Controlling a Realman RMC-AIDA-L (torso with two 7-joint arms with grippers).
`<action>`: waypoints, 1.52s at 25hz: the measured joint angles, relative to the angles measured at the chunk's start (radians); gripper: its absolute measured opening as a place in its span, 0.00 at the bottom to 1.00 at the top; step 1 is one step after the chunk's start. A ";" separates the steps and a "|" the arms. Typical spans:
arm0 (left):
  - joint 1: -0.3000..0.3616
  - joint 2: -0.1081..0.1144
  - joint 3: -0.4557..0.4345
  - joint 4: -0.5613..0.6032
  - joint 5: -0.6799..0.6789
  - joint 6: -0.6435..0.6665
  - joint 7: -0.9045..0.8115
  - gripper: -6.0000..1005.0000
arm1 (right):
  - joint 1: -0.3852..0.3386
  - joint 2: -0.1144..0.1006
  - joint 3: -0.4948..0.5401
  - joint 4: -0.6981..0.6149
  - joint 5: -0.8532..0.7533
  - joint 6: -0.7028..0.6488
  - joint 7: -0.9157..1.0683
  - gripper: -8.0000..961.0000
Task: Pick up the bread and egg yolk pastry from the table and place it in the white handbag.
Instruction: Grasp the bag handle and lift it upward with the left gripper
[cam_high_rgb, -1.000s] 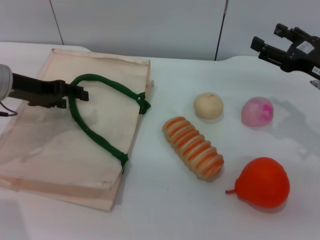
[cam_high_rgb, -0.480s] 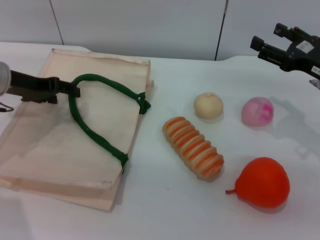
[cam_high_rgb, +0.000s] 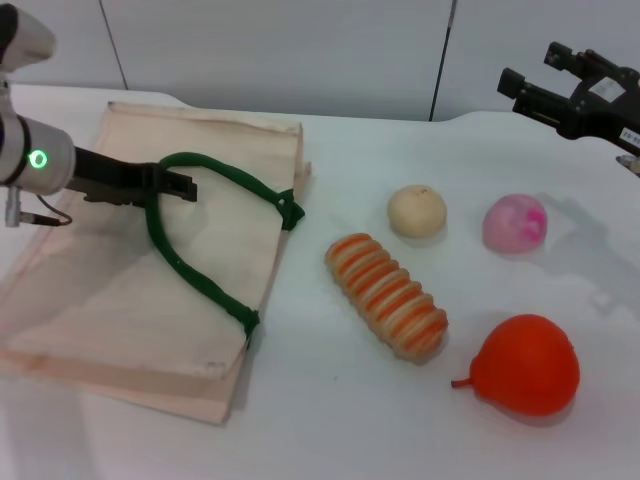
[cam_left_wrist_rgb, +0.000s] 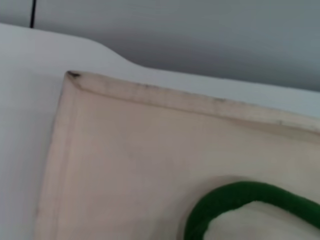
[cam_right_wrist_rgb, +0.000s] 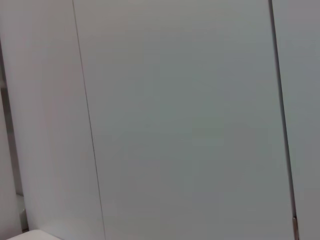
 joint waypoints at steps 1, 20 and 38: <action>-0.002 0.000 0.013 -0.010 0.000 0.011 -0.002 0.79 | 0.000 0.000 0.000 0.000 0.000 0.000 0.001 0.91; -0.015 0.006 0.093 -0.067 0.022 0.051 -0.035 0.67 | 0.003 0.000 0.000 0.000 0.000 -0.005 0.004 0.91; 0.013 -0.016 0.081 -0.064 -0.149 0.079 0.151 0.17 | -0.006 0.000 0.000 0.003 0.000 -0.017 0.004 0.91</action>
